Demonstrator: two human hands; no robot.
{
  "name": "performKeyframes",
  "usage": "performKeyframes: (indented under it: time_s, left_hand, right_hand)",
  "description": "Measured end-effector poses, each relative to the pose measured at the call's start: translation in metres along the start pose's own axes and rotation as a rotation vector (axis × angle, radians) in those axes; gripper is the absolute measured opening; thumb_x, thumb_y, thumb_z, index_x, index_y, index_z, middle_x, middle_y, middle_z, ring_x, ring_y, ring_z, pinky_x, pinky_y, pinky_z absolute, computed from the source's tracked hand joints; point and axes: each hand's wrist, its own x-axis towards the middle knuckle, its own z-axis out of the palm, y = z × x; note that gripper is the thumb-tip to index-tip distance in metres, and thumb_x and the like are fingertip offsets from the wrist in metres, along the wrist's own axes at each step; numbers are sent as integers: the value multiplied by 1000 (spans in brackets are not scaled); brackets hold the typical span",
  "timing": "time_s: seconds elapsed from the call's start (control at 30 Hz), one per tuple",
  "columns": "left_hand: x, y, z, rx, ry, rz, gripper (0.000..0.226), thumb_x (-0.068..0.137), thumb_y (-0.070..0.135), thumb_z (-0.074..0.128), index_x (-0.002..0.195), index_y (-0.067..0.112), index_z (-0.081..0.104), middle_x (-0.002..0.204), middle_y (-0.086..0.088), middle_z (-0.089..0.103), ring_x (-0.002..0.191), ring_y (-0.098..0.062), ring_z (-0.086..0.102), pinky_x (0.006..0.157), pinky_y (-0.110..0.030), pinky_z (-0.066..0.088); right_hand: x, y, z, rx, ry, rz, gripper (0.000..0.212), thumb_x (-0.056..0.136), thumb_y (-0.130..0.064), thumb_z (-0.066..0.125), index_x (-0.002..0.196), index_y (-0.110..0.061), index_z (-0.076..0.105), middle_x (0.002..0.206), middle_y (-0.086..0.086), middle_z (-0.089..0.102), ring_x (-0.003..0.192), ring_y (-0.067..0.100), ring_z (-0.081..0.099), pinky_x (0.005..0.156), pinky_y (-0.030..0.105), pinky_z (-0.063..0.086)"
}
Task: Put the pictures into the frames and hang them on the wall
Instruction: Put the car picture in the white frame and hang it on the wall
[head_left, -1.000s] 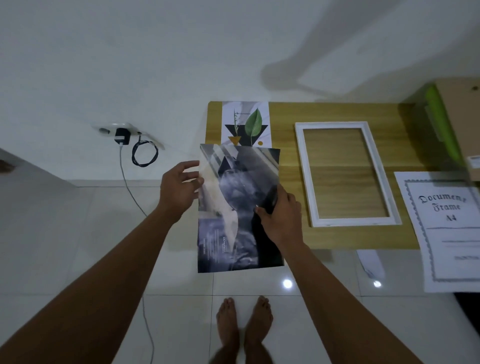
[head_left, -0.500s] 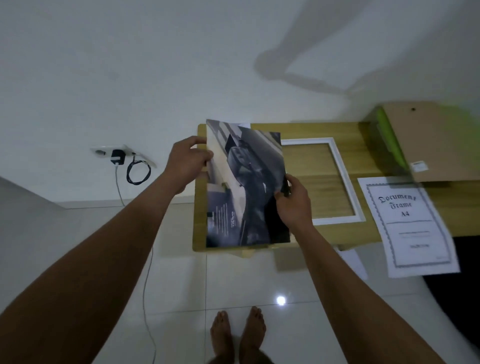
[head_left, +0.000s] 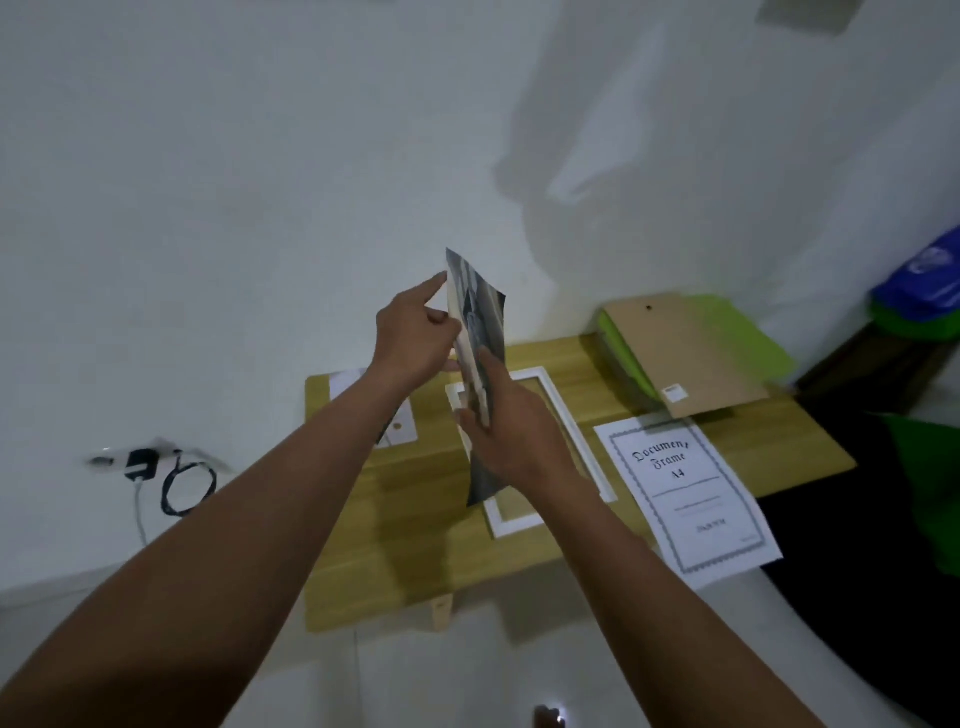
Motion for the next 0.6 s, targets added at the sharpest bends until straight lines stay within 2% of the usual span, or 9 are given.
performKeyframes:
  time_s: [0.07,0.13,0.2,0.27,0.37,0.43,0.5,0.57,0.6]
  left_hand:
    - [2,7,18,61,-10,40,64,88,0,59,142,31,45,87,-4,70,61,-3,69,52,-19,56]
    - [7,10,36,101,-7,67,67,88,3,61,146,32,40,97,-6,67,61,-13,70,55,-26,60]
    - [16,10,53,103,-11,70,67,89,9,63,147,32,39,101,-4,66,64,-19,71,57,-32,61]
    - [26,7,72,70,0,51,62,90,20,65,146,31,40,96,3,69,71,-15,72,60,-35,61]
    - [39,-8,91,120,87,3,51,92,44,56,141,32,47,92,8,72,86,-15,70,80,-42,58]
    - [46,-30,97,228,118,-119,48,96,44,49,140,25,49,116,-6,68,105,-26,64,94,-45,51]
    - [50,-59,102,233,71,-295,46,98,36,49,141,20,47,132,-12,58,116,-32,56,100,-46,46]
    - [51,-87,109,111,13,-460,46,98,28,52,143,19,43,139,-12,52,119,-33,53,101,-47,45]
    - [52,-99,114,52,6,-523,52,98,25,54,146,18,38,143,-12,48,122,-33,51,102,-46,45]
  right_hand:
    - [1,10,-8,-81,30,-12,73,97,-17,52,156,-34,12,102,9,66,85,24,63,70,38,54]
    - [4,22,-17,-152,44,-3,78,96,-8,49,156,-39,9,83,4,60,69,18,57,58,32,46]
    - [8,37,-24,-196,56,-20,80,94,-6,48,156,-40,8,76,2,56,63,15,51,51,25,35]
    - [17,57,-33,-157,61,-15,77,93,-6,48,155,-38,15,75,2,59,64,15,50,52,27,36]
    - [32,88,-48,13,104,35,66,94,-5,47,152,-34,31,79,-2,65,64,10,55,56,27,44]
    - [46,114,-56,226,122,81,60,96,-4,47,147,-34,42,80,-11,63,60,3,54,53,14,41]
    - [60,142,-61,464,84,163,63,94,1,47,143,-37,47,88,-12,66,57,4,56,55,13,45]
    - [71,162,-65,628,11,248,65,91,6,48,142,-34,50,117,-5,70,80,16,69,69,31,60]
    - [75,173,-66,672,-16,286,65,90,9,48,141,-31,52,125,-7,67,93,12,70,72,29,60]
